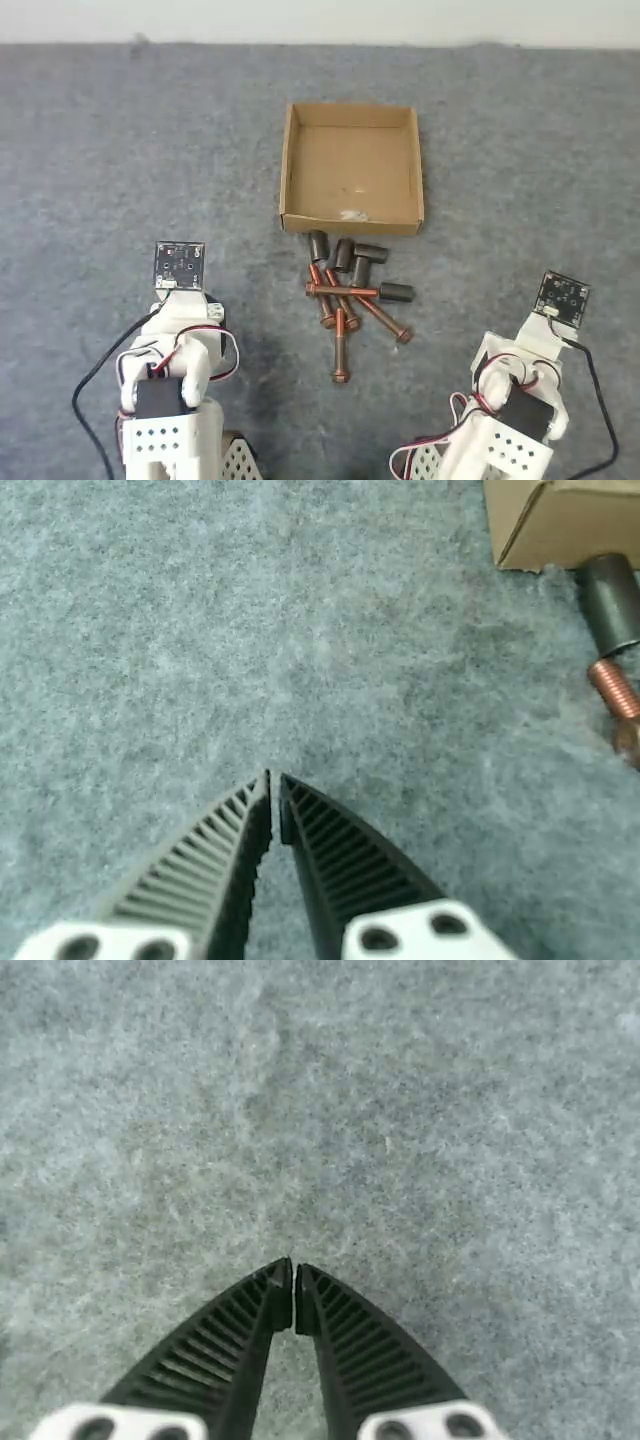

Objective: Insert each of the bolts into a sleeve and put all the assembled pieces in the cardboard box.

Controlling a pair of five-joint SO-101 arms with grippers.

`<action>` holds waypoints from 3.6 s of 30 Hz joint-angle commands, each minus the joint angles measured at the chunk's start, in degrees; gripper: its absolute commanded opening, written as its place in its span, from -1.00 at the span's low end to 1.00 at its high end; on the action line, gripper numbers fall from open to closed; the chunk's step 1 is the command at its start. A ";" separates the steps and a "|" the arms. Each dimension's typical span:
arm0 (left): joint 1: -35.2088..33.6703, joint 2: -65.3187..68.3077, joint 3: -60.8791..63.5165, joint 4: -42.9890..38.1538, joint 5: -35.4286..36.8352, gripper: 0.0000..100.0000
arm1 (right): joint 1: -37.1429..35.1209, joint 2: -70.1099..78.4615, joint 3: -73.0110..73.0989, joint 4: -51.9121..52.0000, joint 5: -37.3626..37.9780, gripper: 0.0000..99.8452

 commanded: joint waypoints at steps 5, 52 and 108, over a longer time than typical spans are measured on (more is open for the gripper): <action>-0.35 -0.97 -0.57 -0.18 0.00 -0.98 | -0.22 -0.92 1.05 0.13 0.44 -0.98; -1.67 -0.97 -5.67 -0.35 0.09 -0.98 | -14.37 -0.92 1.05 0.13 0.53 -0.98; 2.37 24.35 -21.58 -8.09 2.46 -0.83 | -30.37 -0.92 0.00 -5.93 23.56 -0.98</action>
